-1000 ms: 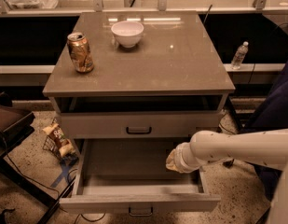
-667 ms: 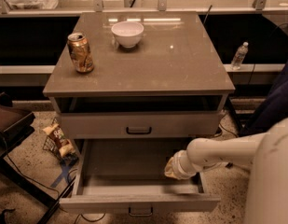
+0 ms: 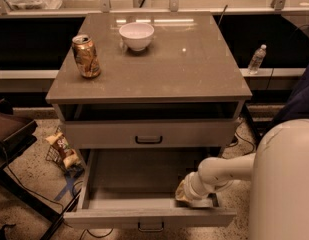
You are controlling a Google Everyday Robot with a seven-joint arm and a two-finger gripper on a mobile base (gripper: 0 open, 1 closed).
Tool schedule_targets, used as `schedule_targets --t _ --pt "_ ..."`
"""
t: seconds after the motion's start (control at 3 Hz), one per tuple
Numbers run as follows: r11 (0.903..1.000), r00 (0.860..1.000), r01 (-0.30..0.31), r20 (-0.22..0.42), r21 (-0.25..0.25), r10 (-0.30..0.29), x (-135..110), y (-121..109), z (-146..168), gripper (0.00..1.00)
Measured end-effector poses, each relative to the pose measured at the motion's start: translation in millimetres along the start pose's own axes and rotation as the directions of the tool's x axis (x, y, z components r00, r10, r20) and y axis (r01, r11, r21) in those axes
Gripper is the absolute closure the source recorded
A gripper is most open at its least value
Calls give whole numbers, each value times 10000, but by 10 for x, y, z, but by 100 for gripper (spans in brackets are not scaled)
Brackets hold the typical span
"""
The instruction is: Open middle drawer
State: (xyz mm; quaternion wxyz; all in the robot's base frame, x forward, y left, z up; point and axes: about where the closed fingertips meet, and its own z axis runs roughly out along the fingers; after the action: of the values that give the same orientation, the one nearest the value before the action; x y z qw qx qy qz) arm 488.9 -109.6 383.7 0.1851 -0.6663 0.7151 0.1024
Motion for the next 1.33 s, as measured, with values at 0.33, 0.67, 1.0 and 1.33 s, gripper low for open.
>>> schedule_targets --t 0.33,0.67,1.0,1.33 --pt "9979 9993 -348 -149 -539 341 109 327 6 100" --pt "9960 9986 -472 -260 -760 454 135 468 -34 100" --pt "9906 9975 -504 -553 -1268 437 126 802 -205 100" --pt "9845 9957 -515 -847 -1677 377 170 1134 -379 87"
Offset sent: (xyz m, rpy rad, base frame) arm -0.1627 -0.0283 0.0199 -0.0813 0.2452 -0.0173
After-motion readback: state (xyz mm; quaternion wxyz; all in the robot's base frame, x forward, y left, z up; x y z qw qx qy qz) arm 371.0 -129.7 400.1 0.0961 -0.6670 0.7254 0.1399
